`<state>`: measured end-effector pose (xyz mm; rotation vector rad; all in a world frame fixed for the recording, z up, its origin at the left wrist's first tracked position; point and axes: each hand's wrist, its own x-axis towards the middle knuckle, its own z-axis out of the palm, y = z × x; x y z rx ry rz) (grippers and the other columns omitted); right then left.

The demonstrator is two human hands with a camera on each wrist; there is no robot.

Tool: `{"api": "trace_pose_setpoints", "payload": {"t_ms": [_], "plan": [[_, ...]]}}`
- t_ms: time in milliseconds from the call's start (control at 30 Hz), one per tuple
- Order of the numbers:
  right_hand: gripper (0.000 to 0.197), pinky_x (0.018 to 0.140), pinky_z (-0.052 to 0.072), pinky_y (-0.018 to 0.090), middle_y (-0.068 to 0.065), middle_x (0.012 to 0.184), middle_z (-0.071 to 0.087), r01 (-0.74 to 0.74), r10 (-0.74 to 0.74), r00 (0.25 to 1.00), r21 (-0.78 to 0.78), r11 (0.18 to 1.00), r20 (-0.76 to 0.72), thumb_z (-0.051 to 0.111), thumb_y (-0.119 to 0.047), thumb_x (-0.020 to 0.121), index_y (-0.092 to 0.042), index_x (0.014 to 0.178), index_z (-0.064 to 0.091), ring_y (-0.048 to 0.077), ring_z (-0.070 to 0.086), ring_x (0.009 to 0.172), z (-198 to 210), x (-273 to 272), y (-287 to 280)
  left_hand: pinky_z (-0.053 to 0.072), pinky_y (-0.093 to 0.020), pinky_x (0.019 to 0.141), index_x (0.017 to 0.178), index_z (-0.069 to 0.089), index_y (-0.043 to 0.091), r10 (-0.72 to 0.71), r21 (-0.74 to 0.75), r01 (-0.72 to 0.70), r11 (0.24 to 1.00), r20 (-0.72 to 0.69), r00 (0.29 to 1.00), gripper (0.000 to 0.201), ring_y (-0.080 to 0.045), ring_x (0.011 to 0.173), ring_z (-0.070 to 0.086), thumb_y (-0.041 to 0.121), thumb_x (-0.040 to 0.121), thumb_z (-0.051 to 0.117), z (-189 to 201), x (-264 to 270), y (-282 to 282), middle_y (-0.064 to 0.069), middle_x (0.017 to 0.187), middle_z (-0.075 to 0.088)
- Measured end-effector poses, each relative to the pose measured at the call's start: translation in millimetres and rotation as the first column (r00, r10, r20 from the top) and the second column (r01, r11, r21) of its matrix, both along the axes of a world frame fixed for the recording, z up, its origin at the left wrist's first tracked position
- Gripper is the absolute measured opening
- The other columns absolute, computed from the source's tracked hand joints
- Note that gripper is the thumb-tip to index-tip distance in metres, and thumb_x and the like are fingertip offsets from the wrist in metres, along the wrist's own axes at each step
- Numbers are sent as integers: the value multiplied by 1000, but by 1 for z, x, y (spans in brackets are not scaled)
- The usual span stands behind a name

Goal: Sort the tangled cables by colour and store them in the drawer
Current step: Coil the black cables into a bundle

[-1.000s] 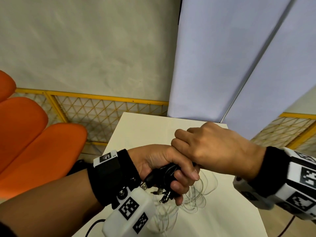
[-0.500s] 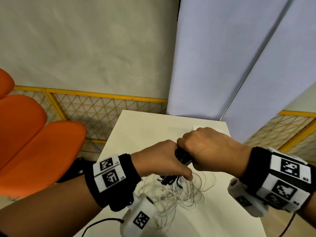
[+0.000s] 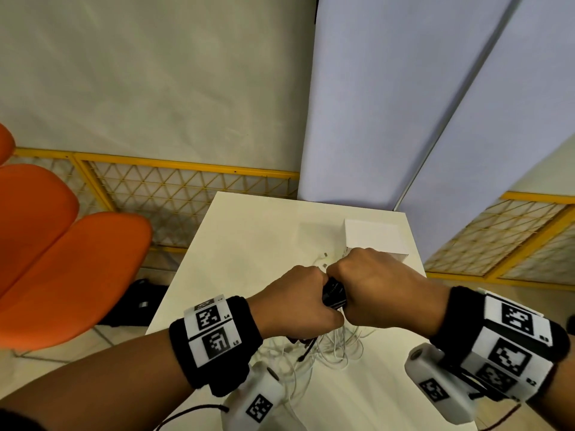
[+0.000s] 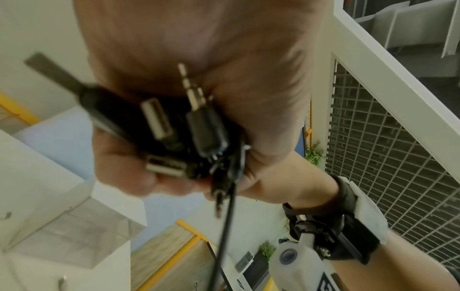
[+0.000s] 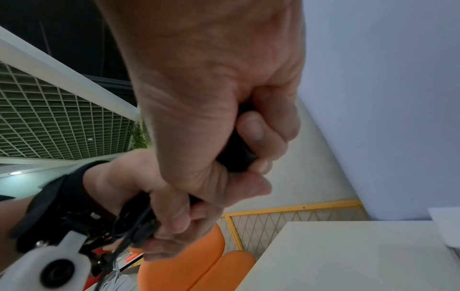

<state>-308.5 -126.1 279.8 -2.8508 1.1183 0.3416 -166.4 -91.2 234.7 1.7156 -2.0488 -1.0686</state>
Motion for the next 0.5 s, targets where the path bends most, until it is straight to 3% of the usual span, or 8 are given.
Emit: {"api": "trace_pose_setpoints", "payload": {"t_ms": [100,200,300,367,433,500], "plan": [[15,58,41,29,-3,71,52,19,-19,1000,51,999,6,59,-19,75,-20,89,63,22,52,71,-11,-8,5,29,-24,45,60,40,13,-30,66,31,997,-15,999,29,-10,44,37,15,77,64,-7,-7,2,3,54,41],[17,61,41,29,0,85,62,15,-15,1000,19,1000,-5,59,-24,78,-21,95,61,24,60,78,-21,-17,10,31,-26,49,61,43,12,-46,149,58,987,-85,995,23,-11,47,40,12,75,61,-11,-13,3,-2,57,43],[23,53,44,32,-1,81,60,-25,24,999,-70,997,-22,66,-27,70,-21,90,58,23,60,70,-29,-25,14,34,-30,53,61,50,10,5,238,48,970,-214,977,10,-19,53,44,8,64,59,-13,-21,4,-7,59,46],[26,54,46,35,0,81,56,-65,63,998,-159,985,-13,69,-28,65,-19,87,59,21,55,71,-36,-29,17,33,-30,48,59,50,9,91,319,7,948,-292,952,10,-22,48,40,5,58,58,-15,-27,3,-7,53,44],[25,53,46,35,-1,79,55,-83,86,996,-175,981,11,70,-27,65,-19,85,58,20,53,70,-41,-33,19,33,-25,44,57,49,8,144,425,5,905,-318,937,16,-21,40,40,-2,64,59,-17,-30,3,-4,47,44],[30,43,44,32,-3,72,56,-63,64,998,-116,991,4,76,-22,59,-20,81,56,19,55,58,-45,-39,21,34,-21,40,54,49,7,116,509,83,857,-347,931,22,-22,36,44,-6,70,57,-19,-31,4,-6,45,46]]}}
